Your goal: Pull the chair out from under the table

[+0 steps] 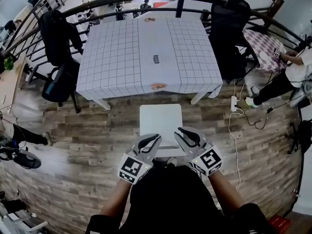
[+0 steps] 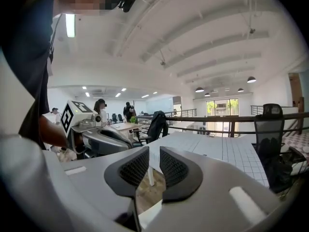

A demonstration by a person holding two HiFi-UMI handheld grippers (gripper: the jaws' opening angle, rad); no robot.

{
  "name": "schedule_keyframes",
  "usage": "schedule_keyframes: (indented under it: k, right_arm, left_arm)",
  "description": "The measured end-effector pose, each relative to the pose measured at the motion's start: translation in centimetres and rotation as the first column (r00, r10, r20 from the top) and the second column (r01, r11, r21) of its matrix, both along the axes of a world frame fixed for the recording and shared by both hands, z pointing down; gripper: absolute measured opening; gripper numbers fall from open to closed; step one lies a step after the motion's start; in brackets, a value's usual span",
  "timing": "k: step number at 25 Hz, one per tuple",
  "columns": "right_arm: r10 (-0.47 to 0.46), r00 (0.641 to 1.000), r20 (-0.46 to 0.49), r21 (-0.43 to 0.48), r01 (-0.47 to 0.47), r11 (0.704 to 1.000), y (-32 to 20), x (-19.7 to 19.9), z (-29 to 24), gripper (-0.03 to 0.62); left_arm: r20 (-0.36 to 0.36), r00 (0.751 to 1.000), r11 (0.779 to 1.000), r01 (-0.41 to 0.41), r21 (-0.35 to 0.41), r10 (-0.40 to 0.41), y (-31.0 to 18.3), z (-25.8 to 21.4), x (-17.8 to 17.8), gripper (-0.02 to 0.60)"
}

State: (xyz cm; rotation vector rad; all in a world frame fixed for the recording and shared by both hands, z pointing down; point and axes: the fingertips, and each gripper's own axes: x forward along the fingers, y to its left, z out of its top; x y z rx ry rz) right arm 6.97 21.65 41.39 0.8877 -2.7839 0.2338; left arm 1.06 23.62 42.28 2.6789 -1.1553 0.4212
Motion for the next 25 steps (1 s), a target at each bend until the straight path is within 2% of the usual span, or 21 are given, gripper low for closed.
schedule_keyframes:
  k: [2, 4, 9, 12, 15, 17, 19, 22, 25]
  right_arm:
    - [0.026, 0.999, 0.019, 0.027, -0.026, 0.999, -2.4, -1.3, -2.2, 0.048]
    - [0.047, 0.997, 0.059, 0.071, -0.051, 0.996, -2.6, -0.4, -2.7, 0.000]
    - [0.095, 0.993, 0.066, 0.106, -0.102, 0.989, -4.3, 0.6, -1.3, -0.002]
    - [0.138, 0.986, 0.089, 0.146, -0.150, 0.978, -4.7, 1.7, -2.2, -0.002]
    - [0.174, 0.983, 0.058, 0.168, -0.182, 0.969, -5.4, 0.2, -4.2, -0.002]
    - [0.190, 0.979, 0.078, 0.162, -0.200, 0.966, -5.1, -0.8, -4.6, -0.001]
    - [0.193, 0.976, 0.099, 0.171, -0.208, 0.963, -4.0, -0.2, -3.7, -0.002]
    - [0.179, 0.976, 0.127, 0.193, -0.202, 0.960, -1.6, 1.6, -3.0, -0.002]
    - [0.181, 0.979, 0.098, 0.214, -0.198, 0.956, -2.0, 0.0, -4.4, -0.002]
  left_arm:
    - [-0.033, 0.999, 1.000, 0.008, 0.020, -0.008, -2.2, -1.7, -1.3, 0.012]
    - [-0.036, 0.999, 0.999, 0.013, 0.052, -0.011, -2.4, -2.2, -0.4, 0.011]
    - [-0.066, 0.997, 0.992, 0.034, 0.120, -0.026, -4.4, -1.6, 0.5, 0.011]
    - [-0.048, 0.998, 0.993, 0.038, 0.108, -0.033, -4.4, -1.5, 1.4, 0.011]
    - [-0.079, 0.995, 0.993, 0.074, 0.092, -0.067, -4.9, -2.4, -0.2, 0.011]
    - [-0.097, 0.990, 0.989, 0.111, 0.102, -0.101, -4.9, -2.7, -1.3, 0.011]
    - [-0.109, 0.985, 0.981, 0.150, 0.121, -0.137, -4.4, -2.5, -1.1, 0.011]
    - [-0.090, 0.981, 0.970, 0.186, 0.157, -0.174, -2.9, -3.2, 0.3, 0.011]
    - [-0.108, 0.977, 0.963, 0.201, 0.177, -0.184, -2.8, -4.8, -0.6, 0.010]
